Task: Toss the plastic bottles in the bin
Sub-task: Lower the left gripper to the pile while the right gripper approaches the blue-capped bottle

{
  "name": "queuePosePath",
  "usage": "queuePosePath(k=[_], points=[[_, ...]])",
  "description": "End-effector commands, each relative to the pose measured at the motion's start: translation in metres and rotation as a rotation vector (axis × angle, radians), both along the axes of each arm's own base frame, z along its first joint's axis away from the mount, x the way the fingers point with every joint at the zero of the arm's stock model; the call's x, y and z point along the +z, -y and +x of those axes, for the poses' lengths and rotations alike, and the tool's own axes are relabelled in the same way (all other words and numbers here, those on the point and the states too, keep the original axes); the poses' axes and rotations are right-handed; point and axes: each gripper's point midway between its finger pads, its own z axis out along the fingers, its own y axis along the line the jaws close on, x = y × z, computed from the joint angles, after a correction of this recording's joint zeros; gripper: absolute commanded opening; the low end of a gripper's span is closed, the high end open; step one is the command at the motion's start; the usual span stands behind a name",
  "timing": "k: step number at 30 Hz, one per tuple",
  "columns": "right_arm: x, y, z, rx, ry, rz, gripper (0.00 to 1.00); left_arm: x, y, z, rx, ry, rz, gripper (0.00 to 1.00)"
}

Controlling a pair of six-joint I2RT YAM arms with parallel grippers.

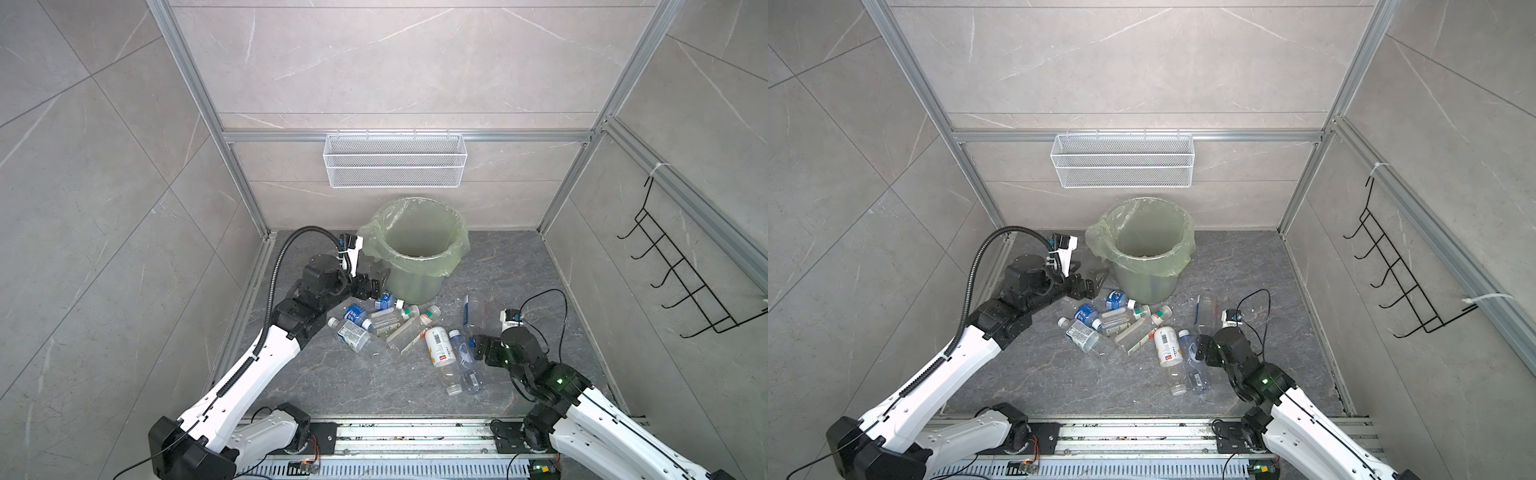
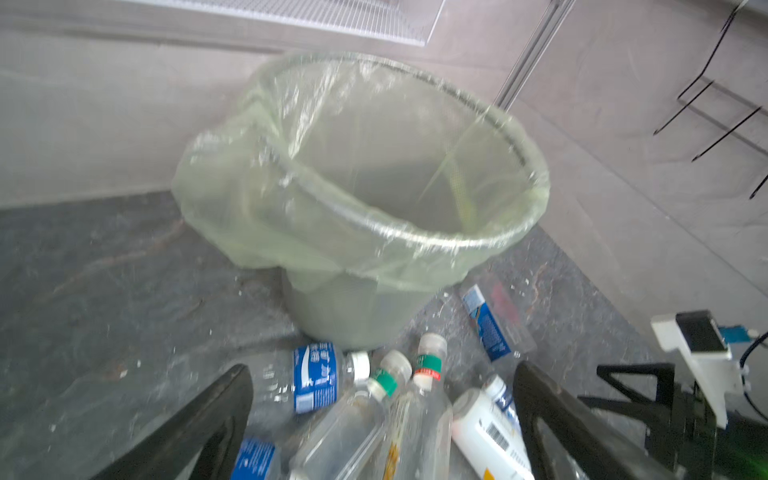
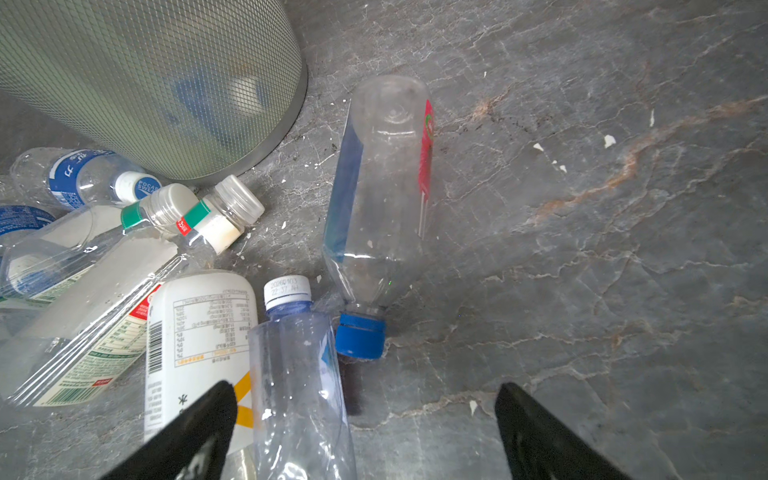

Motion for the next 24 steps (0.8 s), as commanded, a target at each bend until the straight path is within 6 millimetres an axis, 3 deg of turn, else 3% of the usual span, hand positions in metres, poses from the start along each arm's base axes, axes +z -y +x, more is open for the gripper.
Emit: queuePosePath(k=[1,6,14,18,24], points=[[0.002,-0.005,0.003,0.024,0.004,0.000,0.98,0.008,-0.011,-0.013,0.033,0.036,-0.059,0.99],[-0.002,-0.012,0.005,0.057,-0.030,-0.014,0.96,-0.051,-0.019,-0.025,0.076,-0.067,-0.050,0.98],[-0.006,-0.023,0.007,0.111,-0.065,-0.021,0.88,-0.136,-0.004,-0.052,0.043,-0.133,0.118,0.97],[-0.007,-0.026,0.013,0.105,-0.083,-0.039,0.86,-0.162,0.003,-0.062,0.003,-0.141,0.165,0.97],[-0.003,-0.025,0.034,0.037,-0.111,-0.096,0.89,-0.178,0.007,-0.072,-0.051,-0.116,0.236,0.98]])
